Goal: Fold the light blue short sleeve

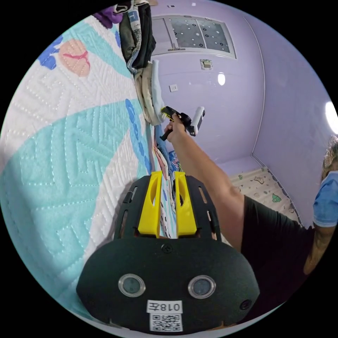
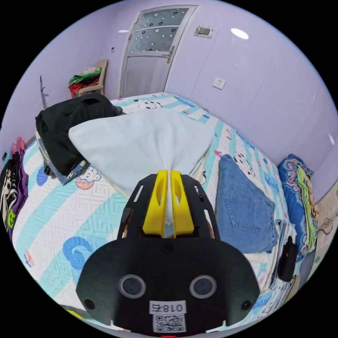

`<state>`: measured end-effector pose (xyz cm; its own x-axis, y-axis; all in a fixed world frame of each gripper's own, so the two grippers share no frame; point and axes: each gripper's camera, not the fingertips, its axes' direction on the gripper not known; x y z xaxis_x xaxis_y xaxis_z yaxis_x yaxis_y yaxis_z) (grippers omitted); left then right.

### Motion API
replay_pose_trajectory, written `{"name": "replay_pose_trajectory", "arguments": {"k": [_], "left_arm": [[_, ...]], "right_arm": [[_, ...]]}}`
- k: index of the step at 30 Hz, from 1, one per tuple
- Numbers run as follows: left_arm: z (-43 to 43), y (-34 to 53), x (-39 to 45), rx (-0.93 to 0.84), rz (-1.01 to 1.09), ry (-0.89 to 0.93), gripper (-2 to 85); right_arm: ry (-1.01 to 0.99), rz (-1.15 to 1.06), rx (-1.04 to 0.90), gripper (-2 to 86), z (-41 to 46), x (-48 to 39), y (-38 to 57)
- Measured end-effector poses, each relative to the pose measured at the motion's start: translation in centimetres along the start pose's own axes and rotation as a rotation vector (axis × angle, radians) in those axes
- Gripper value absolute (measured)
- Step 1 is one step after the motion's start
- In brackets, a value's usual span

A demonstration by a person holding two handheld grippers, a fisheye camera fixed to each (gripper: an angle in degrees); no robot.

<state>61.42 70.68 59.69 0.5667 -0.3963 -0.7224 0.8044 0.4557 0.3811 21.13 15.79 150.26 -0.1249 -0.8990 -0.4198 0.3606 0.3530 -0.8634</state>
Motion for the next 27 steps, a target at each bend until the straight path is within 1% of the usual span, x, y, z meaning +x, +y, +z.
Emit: {"name": "replay_pose_trajectory", "arguments": {"k": [4,8,10,12,14,16,18,20,21,22,23,25,27], "left_arm": [[-0.6,-0.2,1.0,0.025,-0.006,0.030,6.2],[-1.8,-0.5,2.6,0.084,0.016,0.018,6.2],[-2.8,-0.8,4.0,0.128,0.058,-0.013,6.2],[-4.0,-1.0,6.0,0.180,0.129,-0.062,6.3],[-5.5,-1.1,9.4,0.232,0.263,-0.157,6.3],[-6.0,-1.0,11.8,0.258,0.356,-0.221,6.4],[-6.0,-0.7,14.0,0.262,0.440,-0.274,6.5],[-5.4,-0.3,16.7,0.239,0.544,-0.320,7.5],[-5.0,-0.3,17.3,0.222,0.573,-0.324,7.8],[-3.9,-0.1,18.6,0.167,0.629,-0.335,8.4],[-2.7,0.1,19.8,0.105,0.676,-0.350,9.0],[-0.7,0.6,21.4,0.024,0.741,-0.379,9.9],[1.1,1.1,22.6,-0.018,0.771,-0.429,10.6]], "right_arm": [[-0.014,-0.045,0.069,-0.6,-2.0,0.0,1.5],[-0.194,-0.071,0.176,-0.8,-6.7,1.3,6.2],[-0.236,-0.140,0.166,-0.9,-8.6,1.2,9.7],[-0.312,-0.246,0.136,-0.9,-11.4,1.2,15.4],[-0.353,-0.349,0.101,-0.8,-14.2,1.1,20.5],[-0.405,-0.448,0.023,-0.8,-17.2,0.7,25.8],[-0.502,-0.558,-0.093,-0.6,-21.8,0.1,33.0],[-0.485,-0.604,-0.181,-0.4,-24.4,-0.4,37.7],[-0.567,-0.604,-0.238,0.1,-26.0,-0.1,40.1],[-0.627,-0.580,-0.253,0.4,-26.7,0.2,41.0],[-0.720,-0.528,-0.259,2.4,-28.0,0.9,42.5],[-0.634,-0.409,-0.185,4.0,-29.0,2.5,43.7],[-0.492,-0.159,-0.023,6.1,-28.6,6.5,43.6]]}}
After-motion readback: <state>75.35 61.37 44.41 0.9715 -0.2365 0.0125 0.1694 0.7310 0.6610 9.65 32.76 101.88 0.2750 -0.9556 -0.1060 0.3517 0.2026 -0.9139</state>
